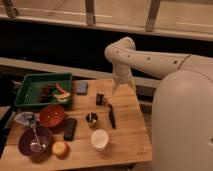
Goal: Place brush in metal cup
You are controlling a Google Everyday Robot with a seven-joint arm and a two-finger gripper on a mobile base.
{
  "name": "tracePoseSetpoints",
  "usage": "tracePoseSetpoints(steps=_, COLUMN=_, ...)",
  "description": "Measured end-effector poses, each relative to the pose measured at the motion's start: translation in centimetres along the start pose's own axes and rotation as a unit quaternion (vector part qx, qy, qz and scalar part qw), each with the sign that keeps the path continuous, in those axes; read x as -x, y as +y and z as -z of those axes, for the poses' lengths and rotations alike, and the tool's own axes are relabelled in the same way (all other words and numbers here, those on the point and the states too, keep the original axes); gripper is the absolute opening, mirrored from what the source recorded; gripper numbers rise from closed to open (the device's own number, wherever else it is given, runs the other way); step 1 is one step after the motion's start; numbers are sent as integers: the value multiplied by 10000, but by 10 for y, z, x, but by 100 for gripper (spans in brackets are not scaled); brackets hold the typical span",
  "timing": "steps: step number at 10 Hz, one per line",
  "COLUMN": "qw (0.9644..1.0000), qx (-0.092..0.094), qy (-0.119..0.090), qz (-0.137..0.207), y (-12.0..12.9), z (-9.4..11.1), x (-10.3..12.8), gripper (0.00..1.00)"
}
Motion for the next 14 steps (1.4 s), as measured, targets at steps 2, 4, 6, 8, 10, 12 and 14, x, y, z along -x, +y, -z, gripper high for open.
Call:
tracePoseSetpoints(steps=2, qw=10000, qx=0, qy=0, qz=0, y=0, z=0, x=0, gripper=74)
tracePoseSetpoints(steps=4, qw=10000, qx=0, qy=0, qz=0, y=0, z=0, x=0, gripper=74)
tracePoseSetpoints(steps=6, qw=10000, qx=0, qy=0, qz=0, y=0, z=0, x=0, gripper=74)
tracePoseSetpoints(steps=8, qw=10000, qx=0, qy=0, qz=0, y=0, z=0, x=0, gripper=74)
tracePoseSetpoints(steps=10, qw=10000, qx=0, qy=0, qz=0, y=0, z=0, x=0, gripper=74)
tracePoseSetpoints(steps=12, qw=10000, qx=-10, qy=-8, qz=7, y=0, z=1, x=0, gripper=74)
tracePoseSetpoints(steps=14, qw=9998, qx=57, qy=-163, qz=83, y=2, z=5, x=2, gripper=74)
